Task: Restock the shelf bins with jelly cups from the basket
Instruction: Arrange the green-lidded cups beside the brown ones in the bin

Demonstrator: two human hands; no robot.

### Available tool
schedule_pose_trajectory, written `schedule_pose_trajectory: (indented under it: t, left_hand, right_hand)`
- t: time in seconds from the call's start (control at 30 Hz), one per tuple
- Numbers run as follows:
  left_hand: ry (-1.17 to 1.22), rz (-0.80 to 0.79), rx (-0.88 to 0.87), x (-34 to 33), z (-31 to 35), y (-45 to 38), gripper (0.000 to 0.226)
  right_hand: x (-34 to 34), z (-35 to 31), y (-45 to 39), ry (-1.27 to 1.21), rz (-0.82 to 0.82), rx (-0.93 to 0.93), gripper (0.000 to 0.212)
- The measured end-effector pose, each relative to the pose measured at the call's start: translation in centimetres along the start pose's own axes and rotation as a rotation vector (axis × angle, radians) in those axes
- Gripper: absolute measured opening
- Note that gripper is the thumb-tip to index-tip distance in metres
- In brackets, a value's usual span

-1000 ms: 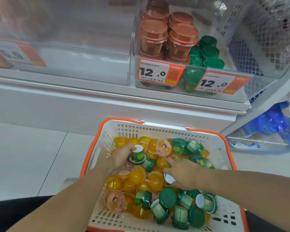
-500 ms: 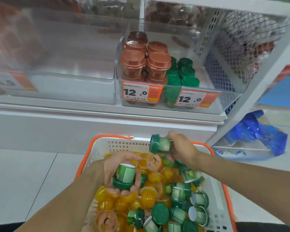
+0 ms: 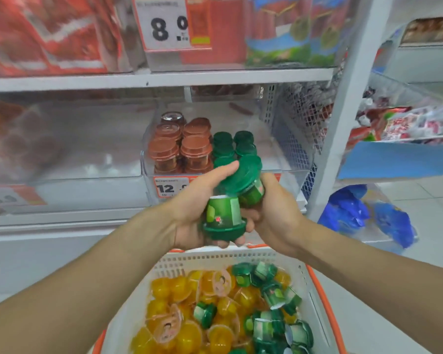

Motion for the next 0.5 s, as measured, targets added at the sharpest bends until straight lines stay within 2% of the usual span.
schedule_pose_trajectory:
  t: [0.13, 0.2, 0.3, 0.33, 0.43, 0.5]
  left_hand:
    - [0.151, 0.056, -0.122, -0.7, 1.1, 2.1, 0.045]
    - [0.207, 0.084, -0.136, -0.3, 0.3, 2.3, 0.042]
    - [0.226, 0.190, -0.196, 1.8, -1.0, 1.9, 0.043]
    - [0.205, 0.231, -0.205, 2.5, -1.4, 1.7, 0.042]
    - [0.100, 0.341, -0.185, 4.1, -2.3, 1.4, 0.038]
    - [0.015, 0.369, -0.163, 4.8, -2.5, 1.3, 0.038]
  right_hand:
    - [-0.9, -0.8, 0.2, 0.103, -0.075, 0.014, 0.043]
    - [-1.3, -0.3, 0.5, 0.192, -0.120, -0.018, 0.045]
    - [0.2, -0.2, -0.1, 0.307, 0.008, -0.049, 0.048]
    - [0.4, -0.5, -0.4, 0.336, 0.006, -0.045, 0.047]
    - [-1.0, -0.8, -0.6, 0.483, -0.238, -0.046, 0.035]
    - [-1.5, -0.3, -0.5, 0.404, -0.292, -0.134, 0.028]
Point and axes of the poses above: each hand's wrist, its own y-axis away from the middle knuckle, its own x-axis out of the back of the hand, z = x × y, the point moved 8 cm from there along -y, towards the middle knuckle, and after that the axes turned 14 degrees about x, right-handed, at the moved point
